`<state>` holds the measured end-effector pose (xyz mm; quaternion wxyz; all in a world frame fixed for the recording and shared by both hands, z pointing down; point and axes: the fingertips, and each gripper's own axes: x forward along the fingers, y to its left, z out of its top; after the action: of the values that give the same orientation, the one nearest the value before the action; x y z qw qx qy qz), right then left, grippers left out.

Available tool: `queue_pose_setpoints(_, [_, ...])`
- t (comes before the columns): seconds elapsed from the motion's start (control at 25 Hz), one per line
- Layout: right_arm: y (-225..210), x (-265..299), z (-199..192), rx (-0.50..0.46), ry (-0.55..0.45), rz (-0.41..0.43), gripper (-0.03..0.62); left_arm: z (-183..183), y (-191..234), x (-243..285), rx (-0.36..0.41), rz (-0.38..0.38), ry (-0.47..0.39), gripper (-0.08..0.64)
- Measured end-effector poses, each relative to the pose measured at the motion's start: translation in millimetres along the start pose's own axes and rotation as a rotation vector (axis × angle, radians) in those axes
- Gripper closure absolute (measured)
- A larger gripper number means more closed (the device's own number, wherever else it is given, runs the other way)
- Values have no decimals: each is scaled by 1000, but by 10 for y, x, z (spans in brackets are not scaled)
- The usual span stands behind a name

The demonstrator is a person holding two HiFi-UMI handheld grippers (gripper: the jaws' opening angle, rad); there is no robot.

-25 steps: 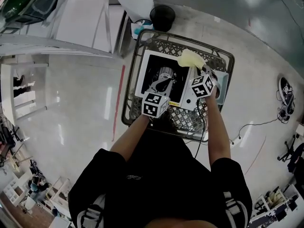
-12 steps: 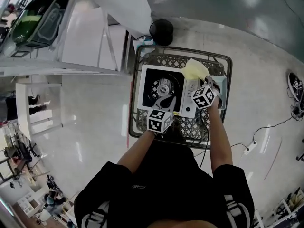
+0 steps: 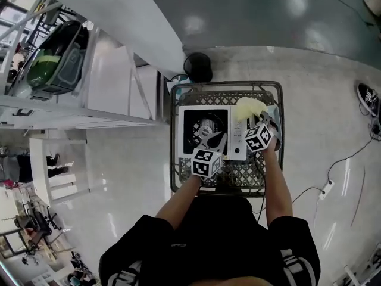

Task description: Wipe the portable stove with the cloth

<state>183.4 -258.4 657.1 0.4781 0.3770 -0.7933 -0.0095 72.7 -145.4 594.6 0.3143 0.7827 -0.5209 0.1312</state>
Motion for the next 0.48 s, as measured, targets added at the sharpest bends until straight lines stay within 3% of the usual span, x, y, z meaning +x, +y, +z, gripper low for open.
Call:
queue_pose_setpoints(0.2, [-97,-801,564,175,-251,-79,569,255,290,-445,-35,84,-106,543])
queue_pose_setpoints(0.36, [155,-1416,814,363,-457,-49,569,377,188,-777,-2,101,-173,543])
queue_pose_setpoints(0.48, [518,-1740,896,423,-516,-9,571,378,62,-1024,8,95,-210,543])
